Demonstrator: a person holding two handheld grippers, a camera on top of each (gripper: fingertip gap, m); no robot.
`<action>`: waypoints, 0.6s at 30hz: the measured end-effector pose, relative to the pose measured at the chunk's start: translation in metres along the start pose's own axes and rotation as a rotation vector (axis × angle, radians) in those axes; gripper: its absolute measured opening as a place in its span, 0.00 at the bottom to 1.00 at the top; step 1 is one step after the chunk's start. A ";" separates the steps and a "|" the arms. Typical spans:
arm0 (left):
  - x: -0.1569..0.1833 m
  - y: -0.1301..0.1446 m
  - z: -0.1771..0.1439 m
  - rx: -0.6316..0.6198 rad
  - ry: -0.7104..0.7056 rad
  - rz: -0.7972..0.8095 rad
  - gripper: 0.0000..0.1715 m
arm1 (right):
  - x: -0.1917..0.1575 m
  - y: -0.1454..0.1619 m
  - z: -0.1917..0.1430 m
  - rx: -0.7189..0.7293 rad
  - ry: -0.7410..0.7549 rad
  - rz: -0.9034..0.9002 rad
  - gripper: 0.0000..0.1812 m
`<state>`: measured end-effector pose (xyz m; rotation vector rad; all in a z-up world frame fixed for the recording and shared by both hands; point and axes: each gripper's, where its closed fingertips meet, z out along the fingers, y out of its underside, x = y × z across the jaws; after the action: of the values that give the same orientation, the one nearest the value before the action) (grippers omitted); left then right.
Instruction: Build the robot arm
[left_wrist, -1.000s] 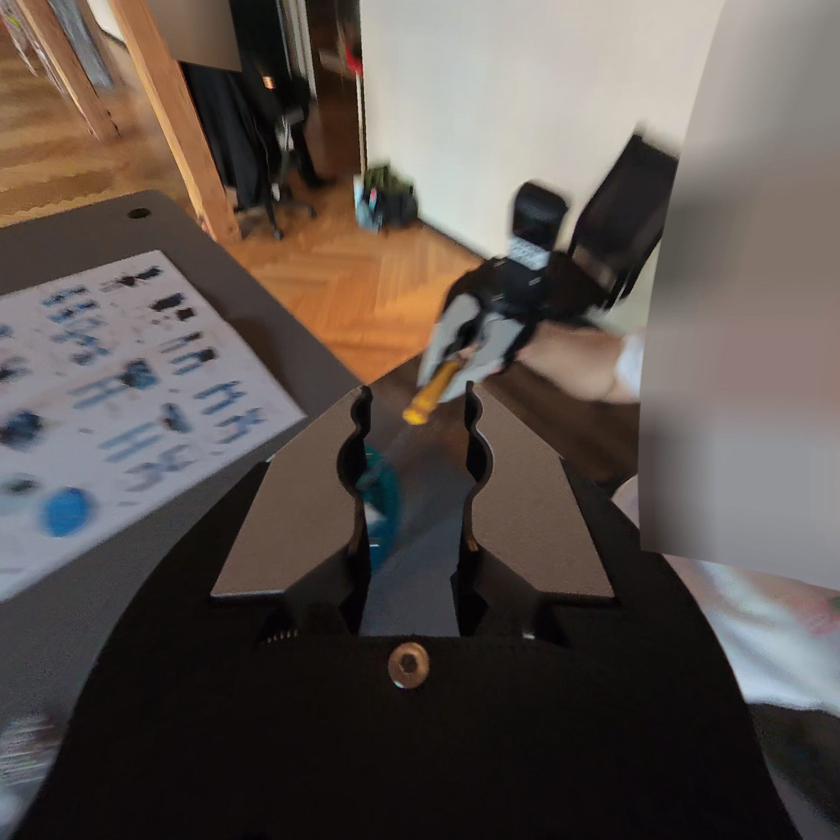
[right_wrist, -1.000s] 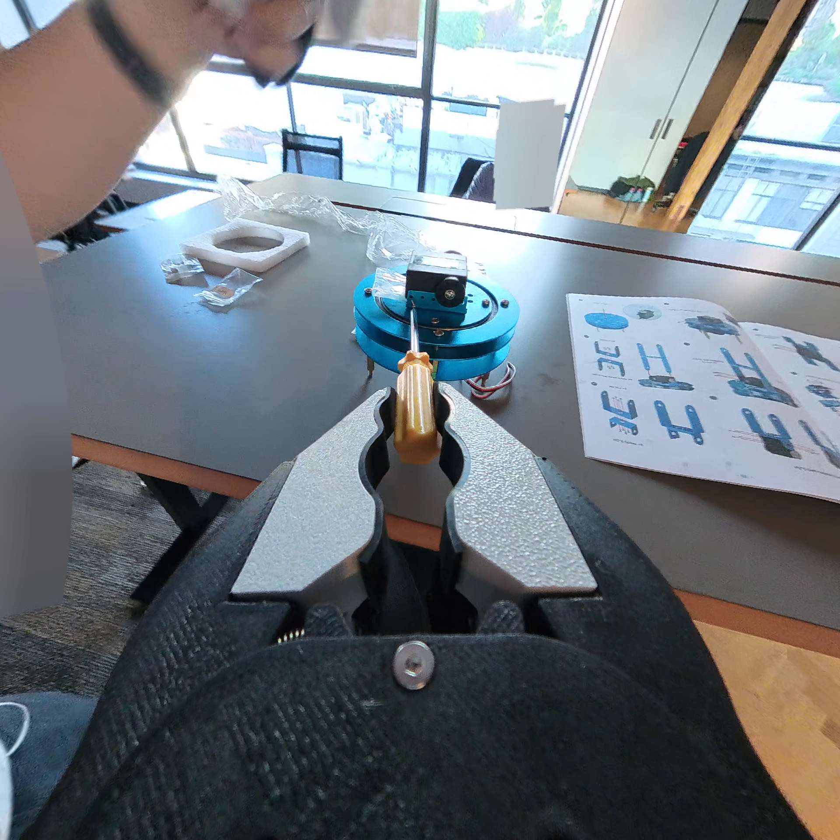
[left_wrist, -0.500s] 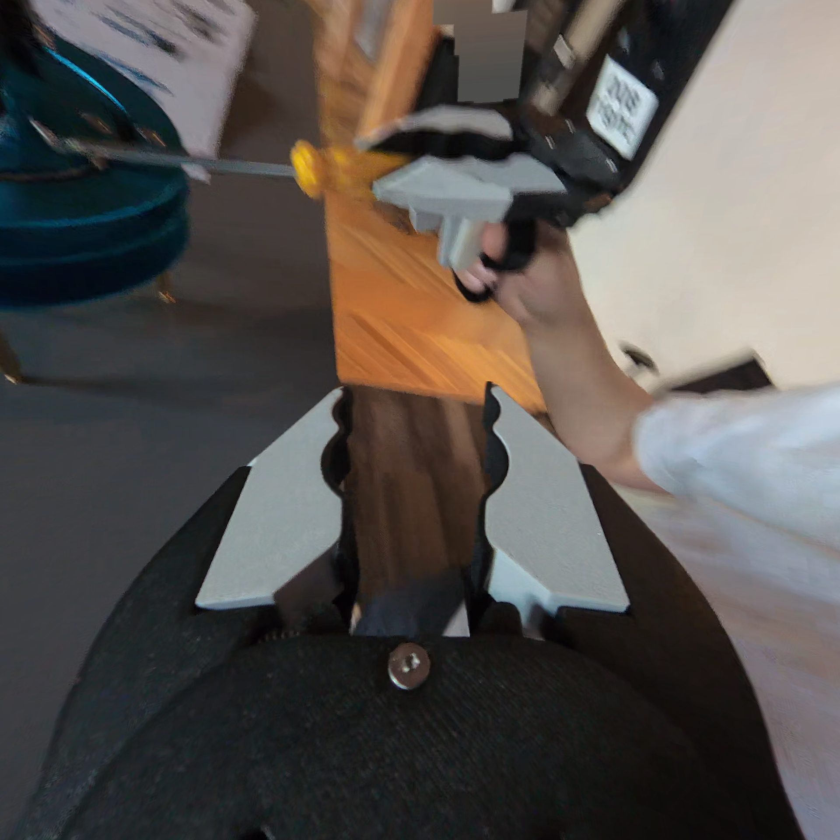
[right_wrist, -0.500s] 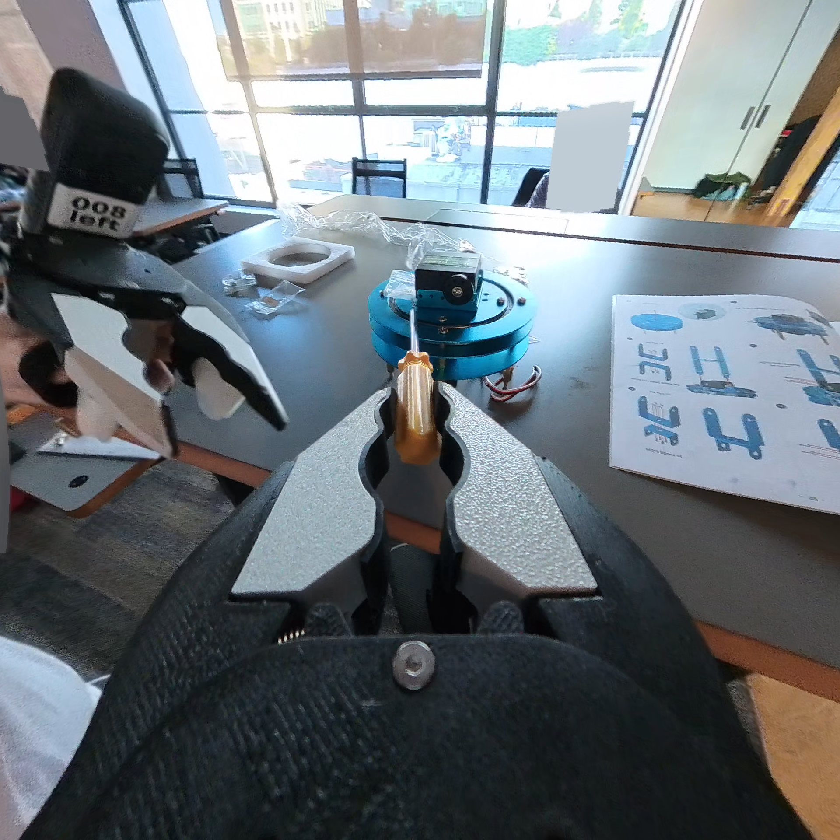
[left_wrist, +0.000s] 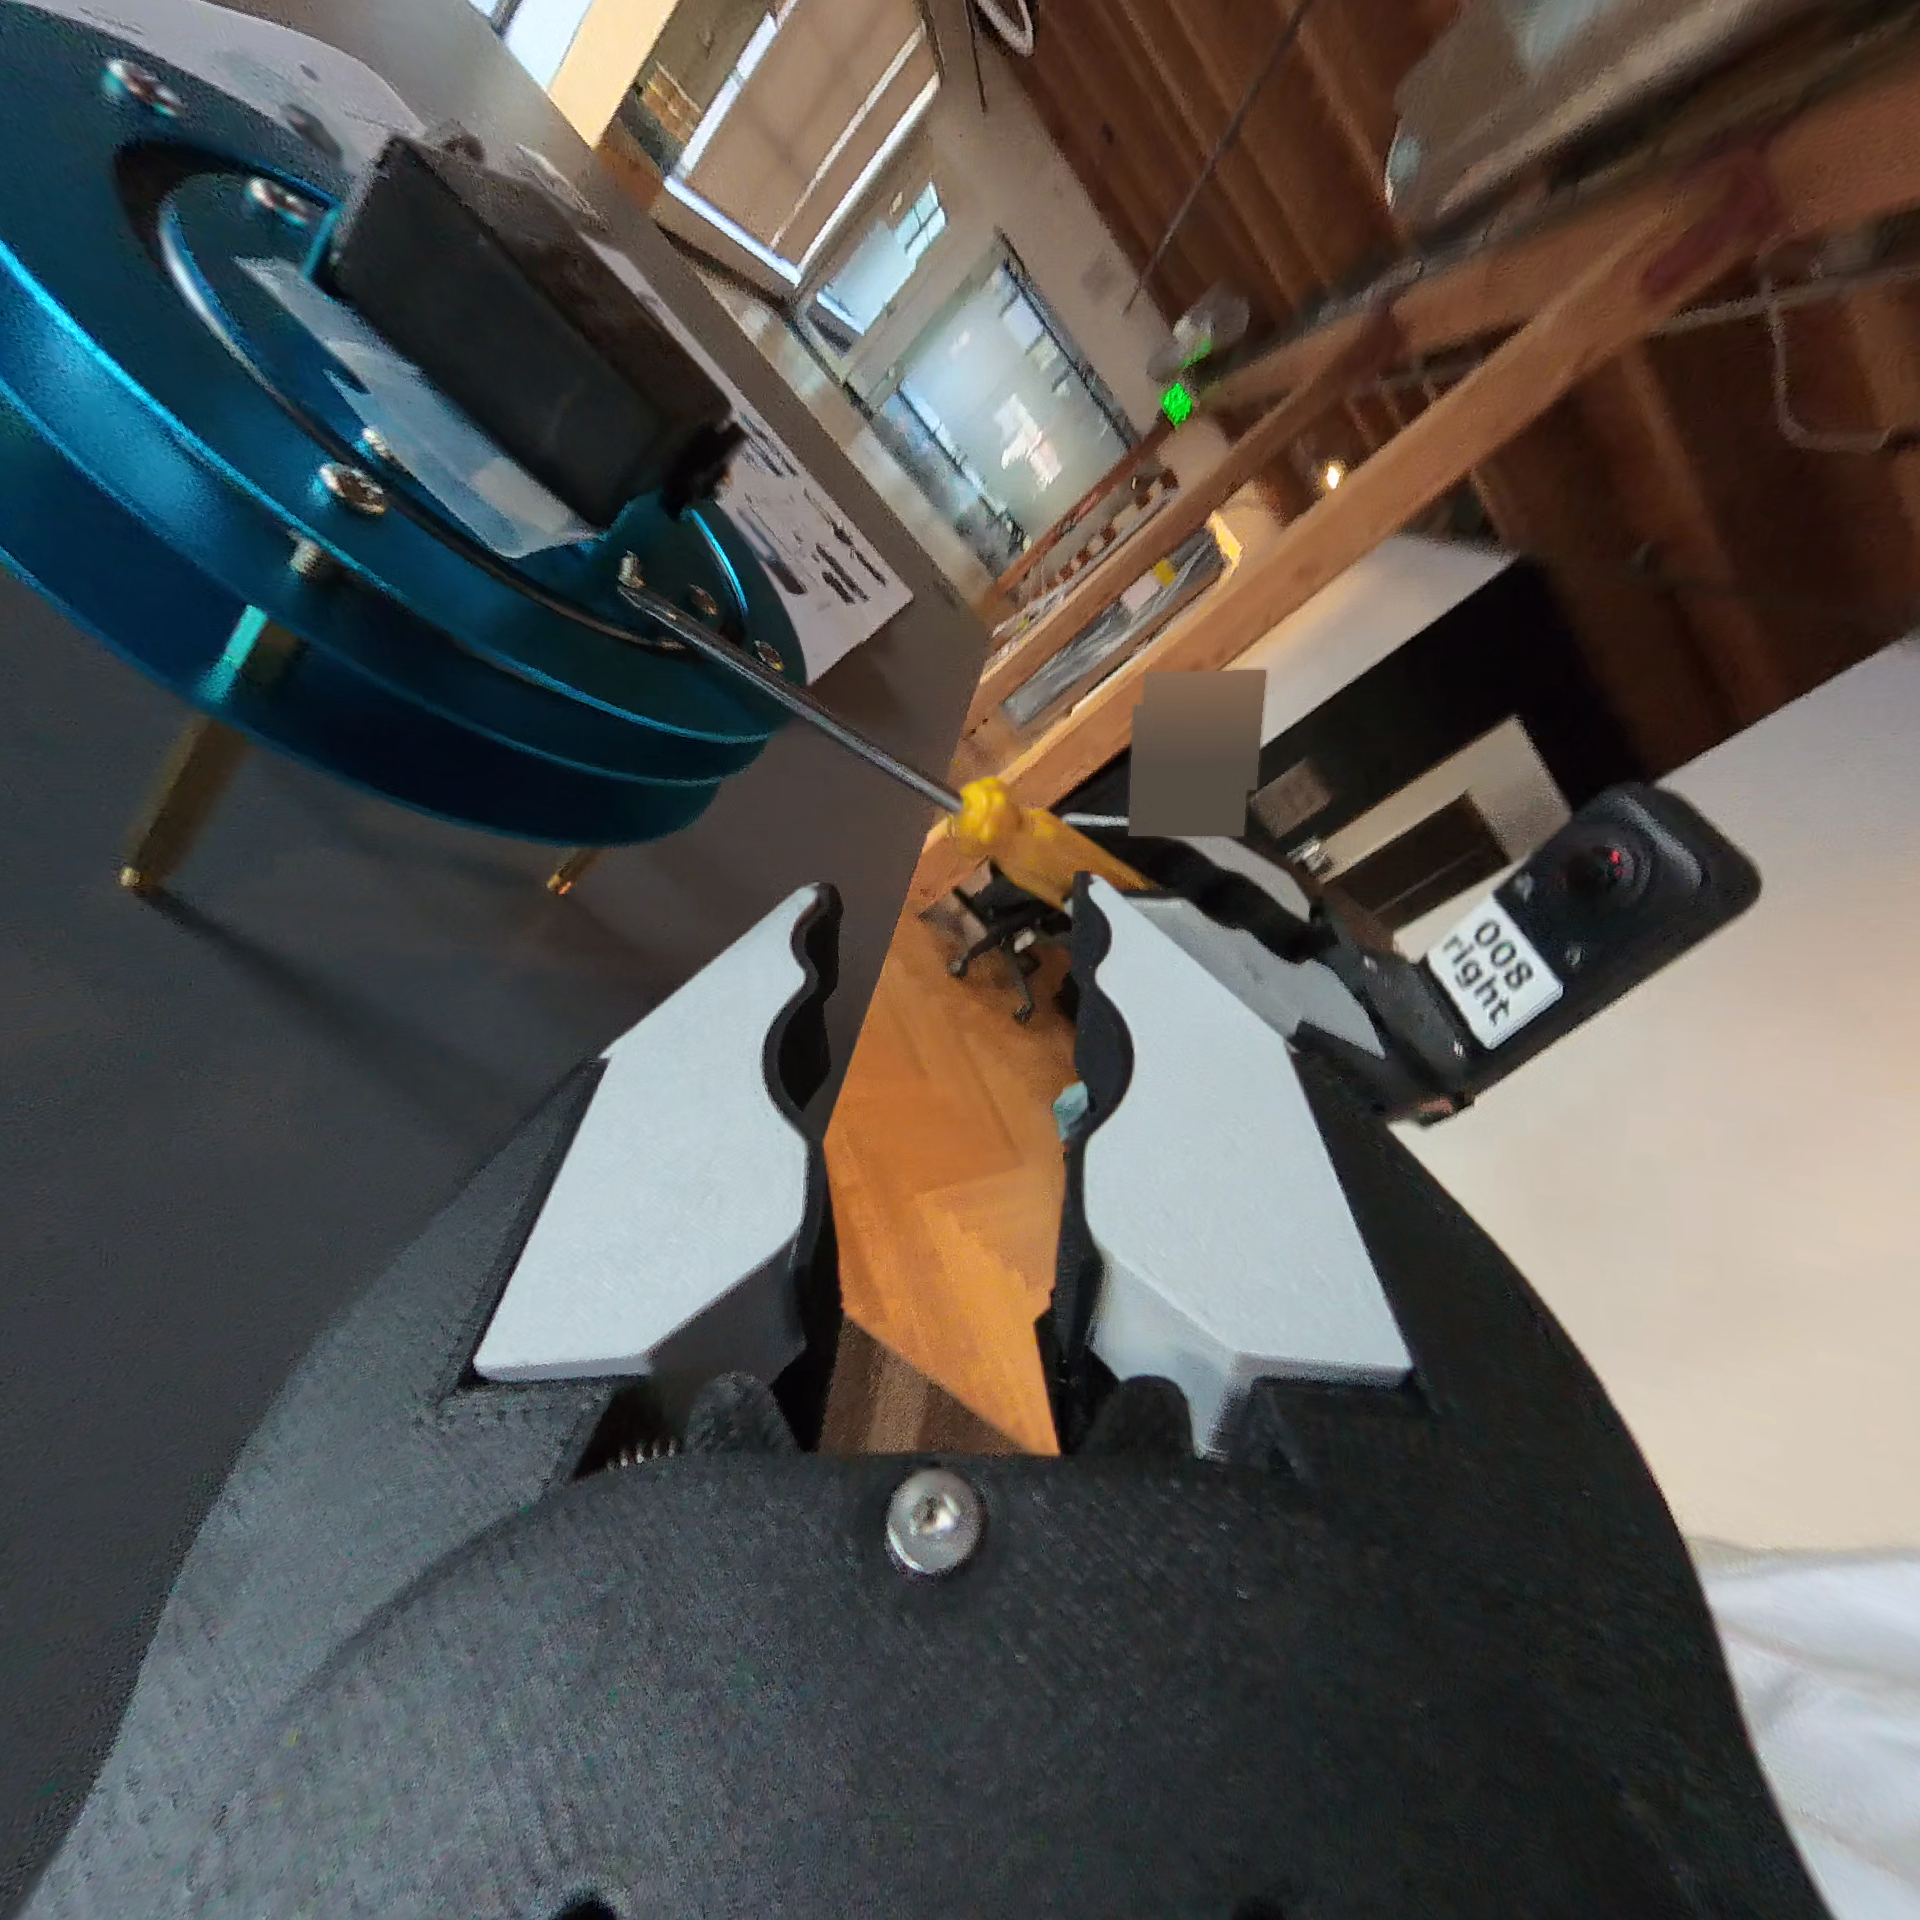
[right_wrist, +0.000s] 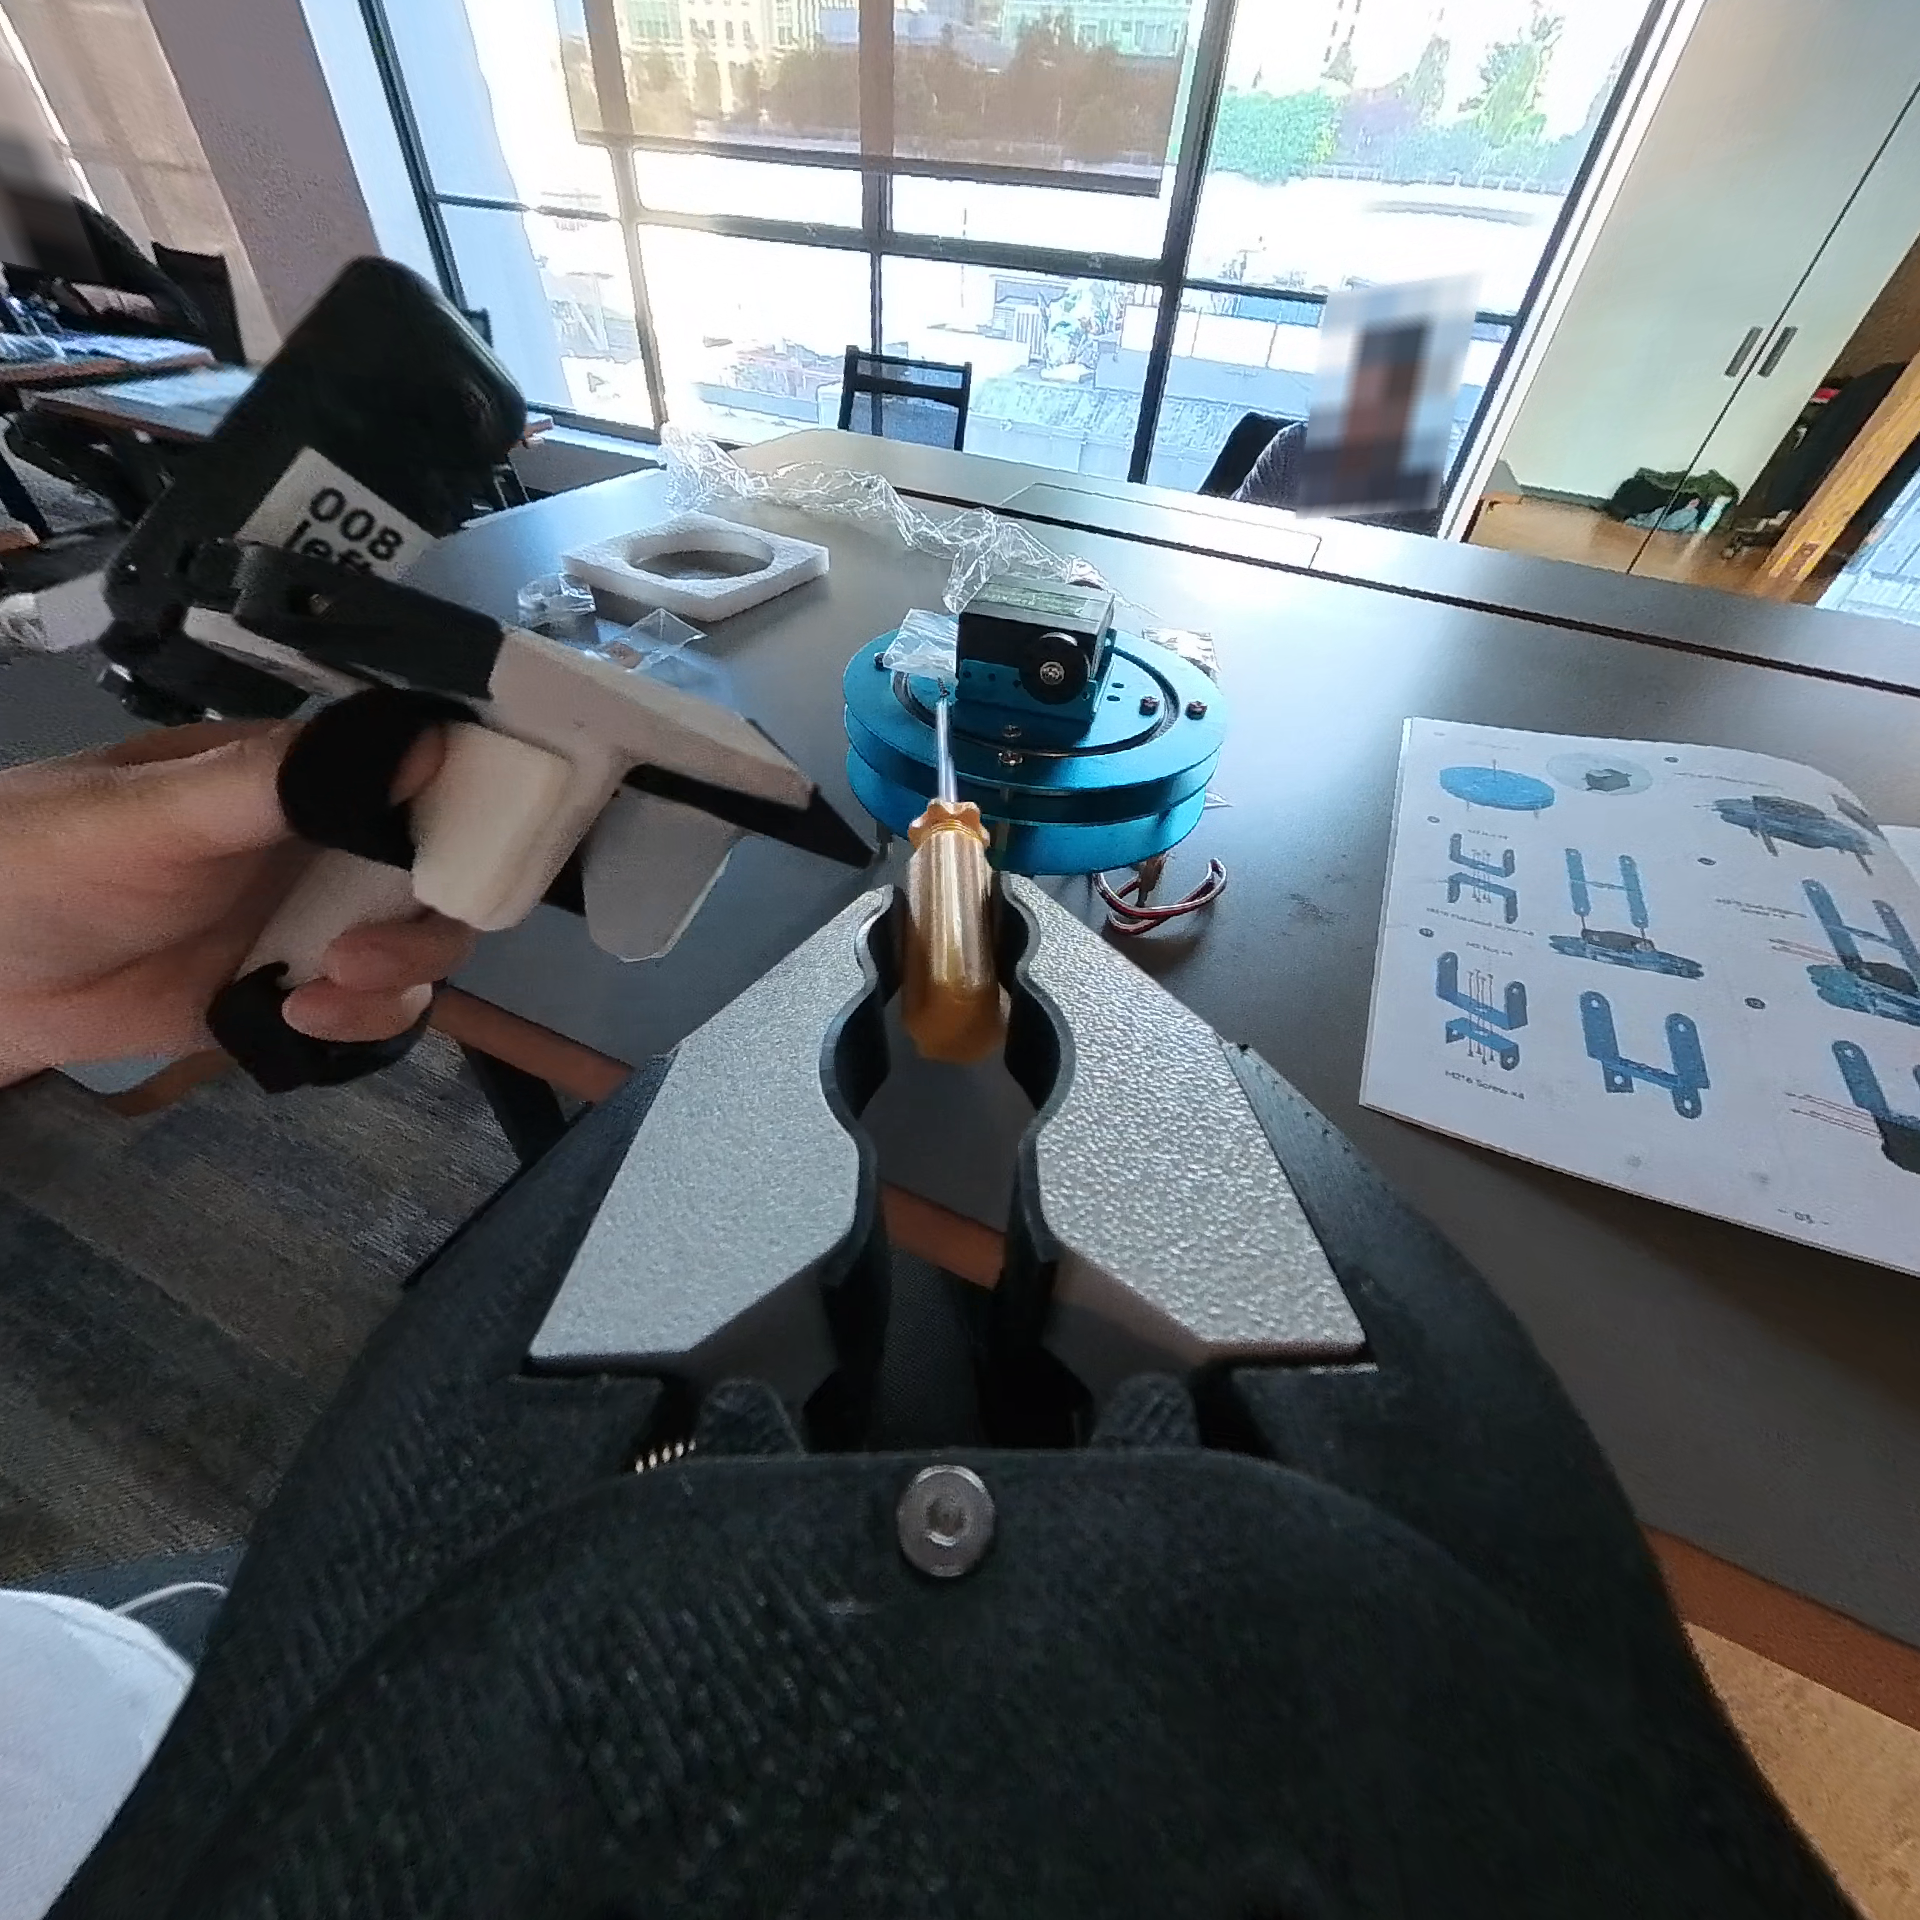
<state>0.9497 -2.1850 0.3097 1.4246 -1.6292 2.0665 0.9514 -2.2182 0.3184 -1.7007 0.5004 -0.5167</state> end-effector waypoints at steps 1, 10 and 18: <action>-0.002 -0.002 0.002 0.021 -0.003 -0.013 0.25 | 0.000 0.000 0.000 -0.001 0.001 -0.009 0.08; -0.010 0.002 0.021 0.033 -0.009 -0.083 0.23 | 0.003 0.001 -0.002 0.007 -0.001 -0.031 0.08; -0.002 -0.004 0.024 0.071 0.059 -0.115 0.20 | 0.003 -0.002 -0.003 0.006 0.002 -0.043 0.08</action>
<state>0.9666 -2.2019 0.3103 1.4289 -1.4296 2.1003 0.9516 -2.2221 0.3208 -1.7083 0.4645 -0.5508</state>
